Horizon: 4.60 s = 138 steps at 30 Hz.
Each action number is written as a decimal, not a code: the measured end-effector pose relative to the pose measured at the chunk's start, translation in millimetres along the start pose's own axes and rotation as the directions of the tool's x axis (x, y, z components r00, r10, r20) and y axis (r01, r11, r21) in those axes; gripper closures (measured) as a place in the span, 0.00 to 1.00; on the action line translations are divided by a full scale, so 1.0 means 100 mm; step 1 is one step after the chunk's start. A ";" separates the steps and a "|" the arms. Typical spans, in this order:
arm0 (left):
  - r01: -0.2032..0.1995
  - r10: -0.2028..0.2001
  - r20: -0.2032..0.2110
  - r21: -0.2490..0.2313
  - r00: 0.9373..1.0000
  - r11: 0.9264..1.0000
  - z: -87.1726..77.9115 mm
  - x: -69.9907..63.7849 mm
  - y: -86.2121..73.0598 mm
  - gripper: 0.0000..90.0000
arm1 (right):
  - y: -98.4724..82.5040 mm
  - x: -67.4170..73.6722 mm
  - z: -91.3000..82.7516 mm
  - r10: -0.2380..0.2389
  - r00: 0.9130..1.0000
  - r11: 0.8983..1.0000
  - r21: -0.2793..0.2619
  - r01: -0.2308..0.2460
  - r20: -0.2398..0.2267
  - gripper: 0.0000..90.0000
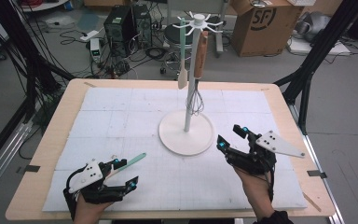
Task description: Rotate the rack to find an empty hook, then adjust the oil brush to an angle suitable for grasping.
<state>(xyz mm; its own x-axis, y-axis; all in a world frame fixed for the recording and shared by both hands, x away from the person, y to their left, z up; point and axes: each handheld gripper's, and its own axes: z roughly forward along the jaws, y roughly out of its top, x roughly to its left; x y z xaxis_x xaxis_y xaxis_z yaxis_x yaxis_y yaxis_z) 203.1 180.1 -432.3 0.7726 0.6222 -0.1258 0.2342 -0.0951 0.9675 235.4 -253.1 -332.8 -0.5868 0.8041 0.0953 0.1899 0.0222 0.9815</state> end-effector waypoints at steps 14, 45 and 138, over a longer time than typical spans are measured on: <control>-0.012 0.012 -0.002 0.003 1.000 1.000 0.00 0.00 -0.01 0.31 | -0.48 -0.17 -0.28 0.028 0.999 0.999 0.045 -0.030 0.034 0.35; 0.003 -0.003 0.014 0.047 1.000 0.999 -0.15 -0.01 -0.09 0.24 | -0.94 -0.27 -0.66 0.103 0.993 0.995 0.006 -0.104 0.059 0.34; 0.039 -0.038 -0.012 0.490 0.999 0.871 -0.16 0.72 -0.13 1.00 | -0.97 -0.25 -0.63 0.110 0.991 0.994 -0.014 -0.109 0.081 0.38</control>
<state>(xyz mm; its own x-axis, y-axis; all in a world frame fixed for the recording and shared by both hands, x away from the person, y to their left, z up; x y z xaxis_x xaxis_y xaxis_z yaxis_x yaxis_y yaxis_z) 246.0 238.9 -450.4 0.7560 0.6347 -0.1598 0.5230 -0.4391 0.7305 181.9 -312.3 -419.6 -0.4967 0.8471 0.1890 0.2421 -0.0739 0.9674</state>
